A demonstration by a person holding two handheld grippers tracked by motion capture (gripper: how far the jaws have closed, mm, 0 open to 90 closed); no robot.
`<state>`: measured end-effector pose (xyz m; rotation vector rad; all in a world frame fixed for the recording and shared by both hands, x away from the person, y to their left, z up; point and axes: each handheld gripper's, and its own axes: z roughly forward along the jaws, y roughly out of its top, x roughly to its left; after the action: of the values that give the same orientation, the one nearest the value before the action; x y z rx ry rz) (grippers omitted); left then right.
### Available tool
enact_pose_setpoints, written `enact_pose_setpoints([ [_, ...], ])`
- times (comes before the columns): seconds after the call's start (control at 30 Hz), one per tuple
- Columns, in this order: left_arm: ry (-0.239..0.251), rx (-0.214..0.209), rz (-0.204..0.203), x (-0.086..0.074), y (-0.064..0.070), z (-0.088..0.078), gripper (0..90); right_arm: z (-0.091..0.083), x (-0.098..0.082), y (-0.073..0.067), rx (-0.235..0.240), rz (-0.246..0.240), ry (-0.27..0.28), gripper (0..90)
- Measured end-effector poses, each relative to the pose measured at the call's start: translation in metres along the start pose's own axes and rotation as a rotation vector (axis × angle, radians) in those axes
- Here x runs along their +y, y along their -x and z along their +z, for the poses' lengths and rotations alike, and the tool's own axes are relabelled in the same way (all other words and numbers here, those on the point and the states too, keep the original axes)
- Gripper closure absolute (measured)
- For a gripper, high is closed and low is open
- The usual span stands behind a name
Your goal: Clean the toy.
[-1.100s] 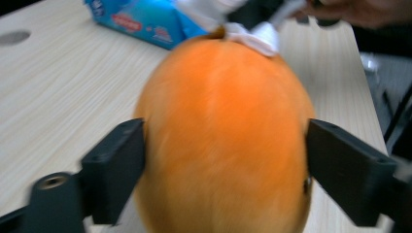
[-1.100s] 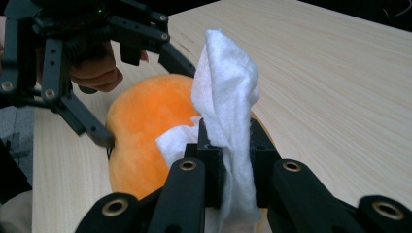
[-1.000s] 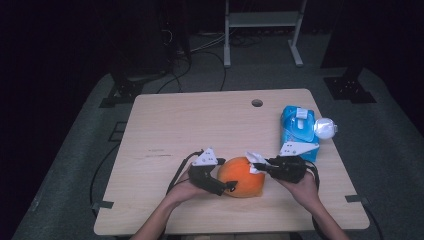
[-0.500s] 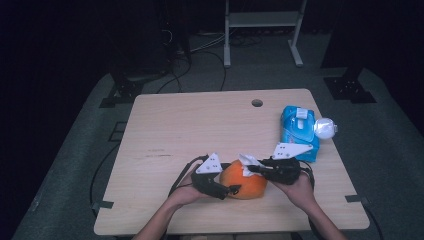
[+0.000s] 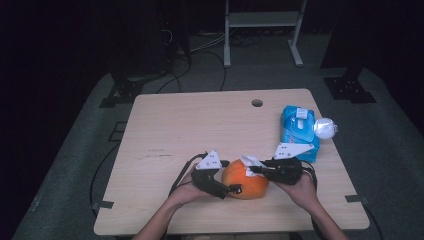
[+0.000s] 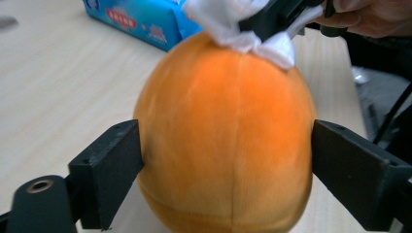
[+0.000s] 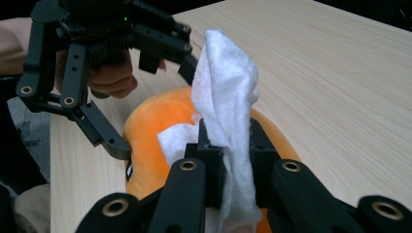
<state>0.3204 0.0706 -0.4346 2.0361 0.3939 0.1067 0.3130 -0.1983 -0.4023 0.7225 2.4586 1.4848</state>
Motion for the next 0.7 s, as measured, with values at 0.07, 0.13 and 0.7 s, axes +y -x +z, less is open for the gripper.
enact_pose_setpoints([
  [0.07,-0.003,0.019,0.028,0.002,0.003,-0.001,25.4,-0.002,0.002,-0.001,-0.007,-0.004,0.010,80.2],
  [0.13,0.005,0.040,0.071,0.005,0.007,-0.002,32.4,-0.003,0.007,-0.008,-0.015,-0.024,0.027,80.3],
  [0.7,0.003,0.033,0.176,0.009,0.024,0.008,31.2,0.000,0.011,-0.017,-0.004,-0.041,0.012,80.3],
])
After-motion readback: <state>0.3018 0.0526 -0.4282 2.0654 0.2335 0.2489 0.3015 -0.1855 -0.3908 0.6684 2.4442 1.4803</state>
